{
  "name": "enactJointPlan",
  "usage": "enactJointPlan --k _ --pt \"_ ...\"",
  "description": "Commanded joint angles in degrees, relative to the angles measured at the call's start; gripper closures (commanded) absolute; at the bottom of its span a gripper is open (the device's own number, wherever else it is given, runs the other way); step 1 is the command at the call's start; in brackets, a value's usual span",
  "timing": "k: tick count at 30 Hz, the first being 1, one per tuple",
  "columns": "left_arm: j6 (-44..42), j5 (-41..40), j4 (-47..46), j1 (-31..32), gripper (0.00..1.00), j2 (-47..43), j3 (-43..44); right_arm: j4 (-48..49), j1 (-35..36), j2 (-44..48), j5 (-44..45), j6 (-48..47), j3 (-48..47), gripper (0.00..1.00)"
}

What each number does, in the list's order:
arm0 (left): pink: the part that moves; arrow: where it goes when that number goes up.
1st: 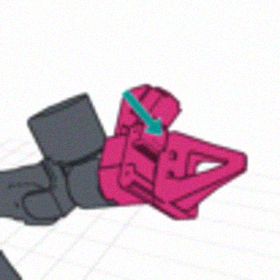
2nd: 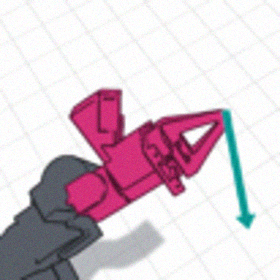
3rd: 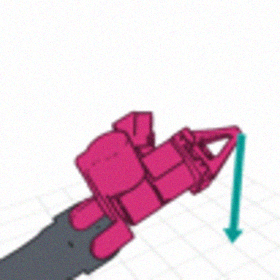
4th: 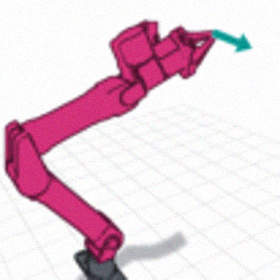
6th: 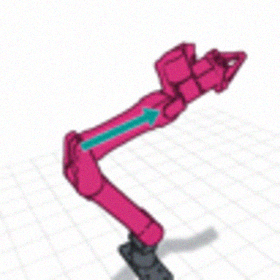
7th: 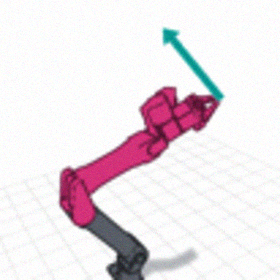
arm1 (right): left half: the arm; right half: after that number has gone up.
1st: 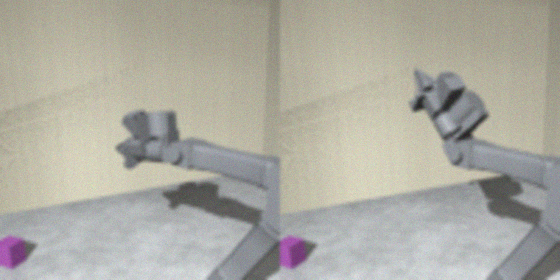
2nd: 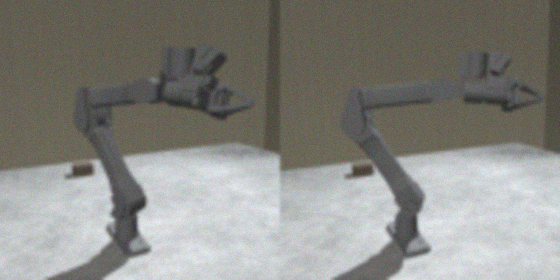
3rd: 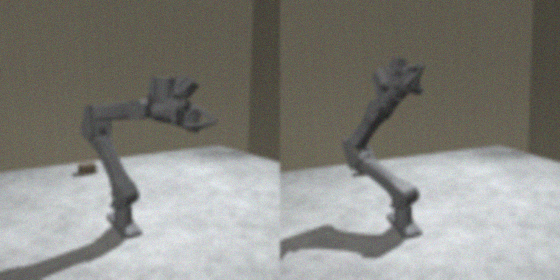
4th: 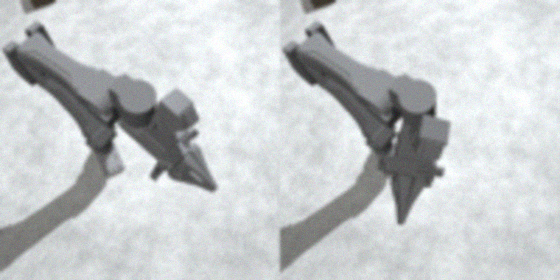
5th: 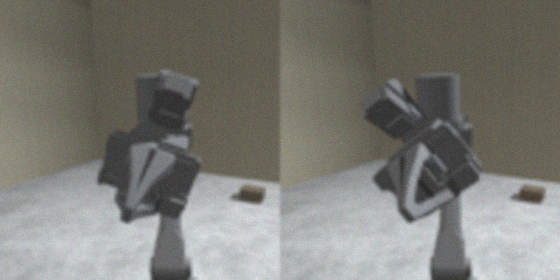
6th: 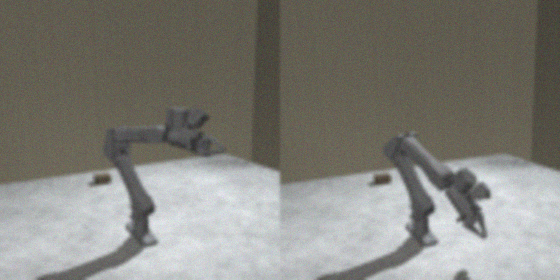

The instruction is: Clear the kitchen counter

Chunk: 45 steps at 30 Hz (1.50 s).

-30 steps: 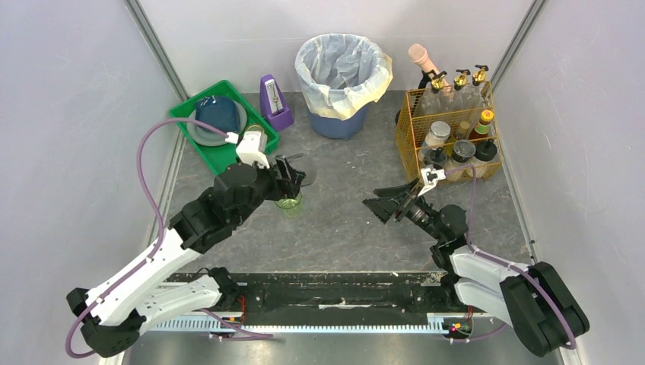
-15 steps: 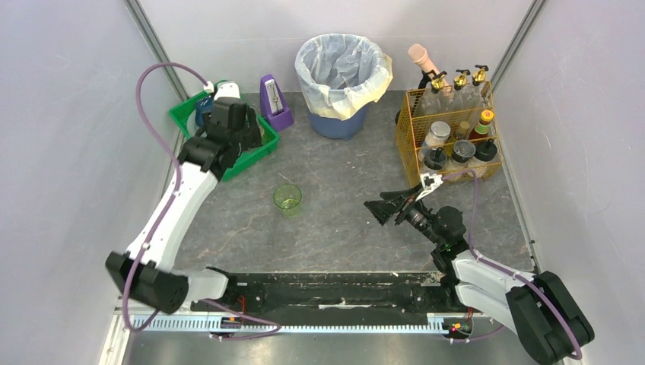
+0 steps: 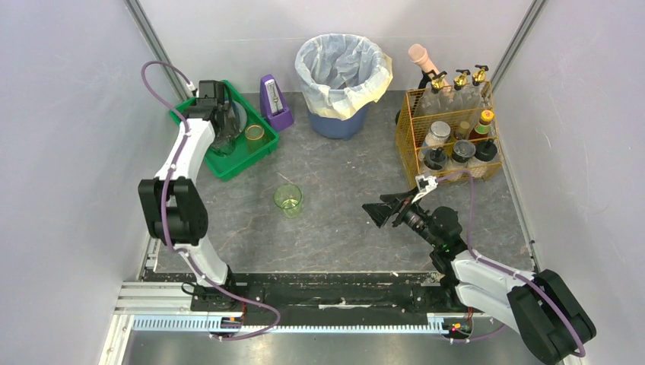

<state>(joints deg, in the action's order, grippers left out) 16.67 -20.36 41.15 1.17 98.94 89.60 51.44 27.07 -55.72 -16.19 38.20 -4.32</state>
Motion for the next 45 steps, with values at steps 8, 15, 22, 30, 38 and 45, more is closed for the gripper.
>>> enactJointPlan --k 8,15,22,30,38,45 --pt "-0.4 4.5 -2.0 -3.5 0.87 9.4 3.3 0.1 1.1 -0.7 1.9 -3.2 -1.8 0.02" --pt "-1.2 5.1 -1.7 -4.3 0.71 12.6 3.2 -0.7 1.1 -0.3 2.6 -3.8 -1.9 0.02" --pt "-1.5 6.2 0.2 -4.4 0.47 15.3 4.1 -1.4 1.6 -0.1 2.8 -4.4 -2.2 0.02" --pt "-1.5 7.5 1.1 -4.4 0.22 14.6 4.1 -2.5 1.7 0.2 3.0 -5.1 -2.6 0.02" --pt "-0.9 7.5 1.4 -4.4 0.06 10.5 2.7 -3.0 1.7 0.4 2.9 -5.4 -2.8 0.02" --pt "0.3 7.9 1.4 -4.3 0.06 4.9 0.0 -3.6 1.6 0.7 2.6 -5.8 -3.2 0.02"
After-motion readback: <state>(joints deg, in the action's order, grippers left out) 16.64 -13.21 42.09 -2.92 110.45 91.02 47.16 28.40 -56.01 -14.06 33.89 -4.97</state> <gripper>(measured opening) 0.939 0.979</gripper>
